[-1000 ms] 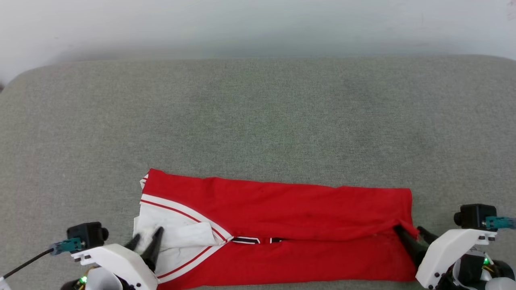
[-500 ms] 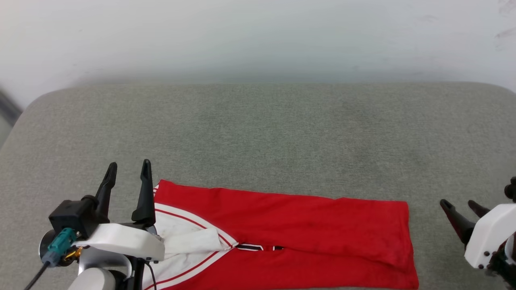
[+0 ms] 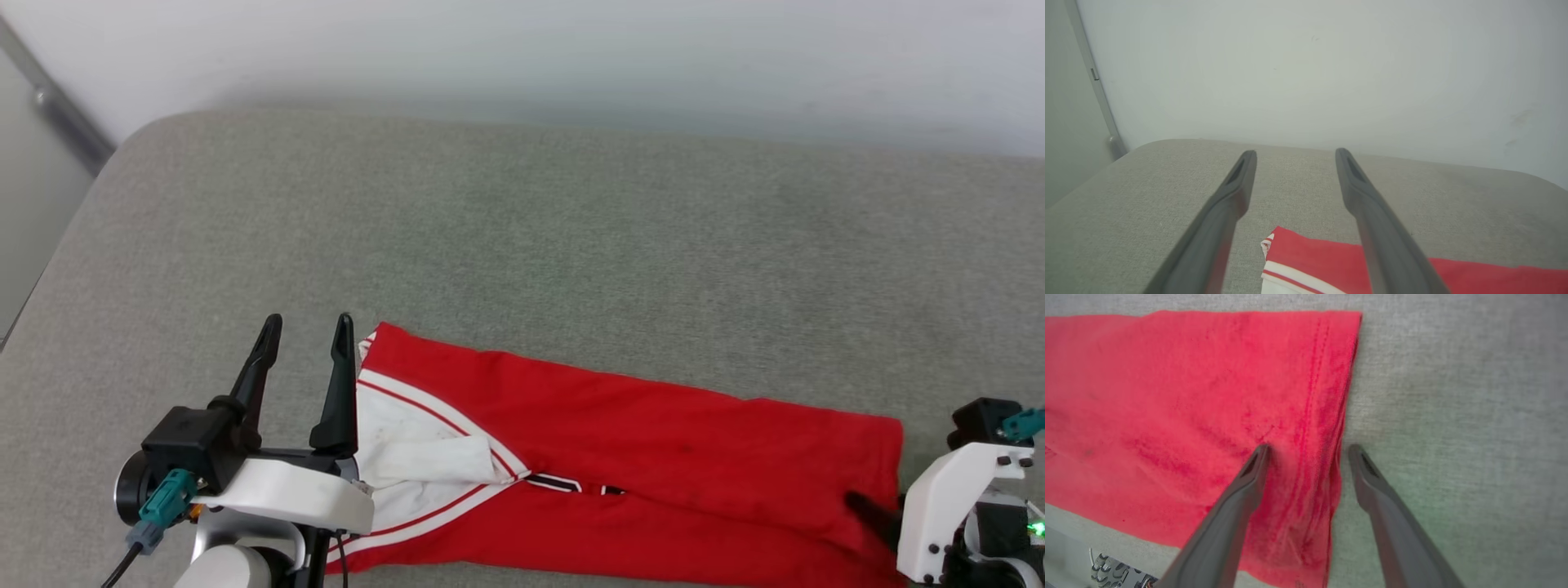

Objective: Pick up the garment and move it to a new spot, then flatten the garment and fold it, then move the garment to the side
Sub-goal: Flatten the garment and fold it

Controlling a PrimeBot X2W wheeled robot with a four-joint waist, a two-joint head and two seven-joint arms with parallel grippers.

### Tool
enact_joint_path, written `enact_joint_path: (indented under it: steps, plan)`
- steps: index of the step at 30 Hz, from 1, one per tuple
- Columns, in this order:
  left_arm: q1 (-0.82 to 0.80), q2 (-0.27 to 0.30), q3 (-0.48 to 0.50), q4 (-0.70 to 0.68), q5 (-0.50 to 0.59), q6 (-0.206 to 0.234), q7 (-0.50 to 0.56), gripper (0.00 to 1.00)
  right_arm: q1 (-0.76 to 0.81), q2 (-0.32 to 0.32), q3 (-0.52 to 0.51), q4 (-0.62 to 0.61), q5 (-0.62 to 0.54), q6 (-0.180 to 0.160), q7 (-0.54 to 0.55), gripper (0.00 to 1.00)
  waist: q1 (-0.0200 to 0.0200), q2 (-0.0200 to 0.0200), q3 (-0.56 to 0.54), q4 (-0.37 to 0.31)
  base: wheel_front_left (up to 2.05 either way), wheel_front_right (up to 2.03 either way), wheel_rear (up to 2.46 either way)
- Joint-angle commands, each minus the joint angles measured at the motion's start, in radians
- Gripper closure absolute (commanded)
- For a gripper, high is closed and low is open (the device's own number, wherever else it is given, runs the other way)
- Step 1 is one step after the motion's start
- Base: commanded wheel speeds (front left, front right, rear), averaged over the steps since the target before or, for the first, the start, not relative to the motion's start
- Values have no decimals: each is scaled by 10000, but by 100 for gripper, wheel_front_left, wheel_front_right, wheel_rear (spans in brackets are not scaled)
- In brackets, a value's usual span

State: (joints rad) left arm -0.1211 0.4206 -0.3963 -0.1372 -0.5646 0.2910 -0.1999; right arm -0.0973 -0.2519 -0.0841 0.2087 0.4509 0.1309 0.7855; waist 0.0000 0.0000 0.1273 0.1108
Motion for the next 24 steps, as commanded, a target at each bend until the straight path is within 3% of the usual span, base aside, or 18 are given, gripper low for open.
enact_joint_path:
  steps: [1,7,8,9,10,19,24]
  plan:
    - [-119,-43,0,31,8,-24,-56,0,-152,38,33,118,42,-4,-28,0,0,0,160,154,0,0,0]
    - [-209,-106,-113,218,-24,-75,-31,0,-96,249,594,1198,322,0,131,0,0,0,199,264,0,0,0]
    - [-207,-99,-137,230,-19,-84,-11,0,-105,255,702,1271,354,3,112,13,0,0,179,252,0,0,0]
    - [-213,-89,-157,246,-7,-83,8,0,-166,244,788,1309,401,12,34,71,0,0,149,234,0,0,0]
    - [-214,-69,-170,259,8,-83,9,0,-232,224,846,1354,418,12,3,100,0,0,94,206,0,0,0]
    - [76,144,-292,428,-62,-75,330,0,-714,-369,1066,1015,524,-3,-714,100,0,0,-466,-218,0,0,0]
    - [259,163,-319,309,-68,110,420,0,-634,-713,603,887,460,-5,-806,100,0,0,-743,-489,0,0,0]
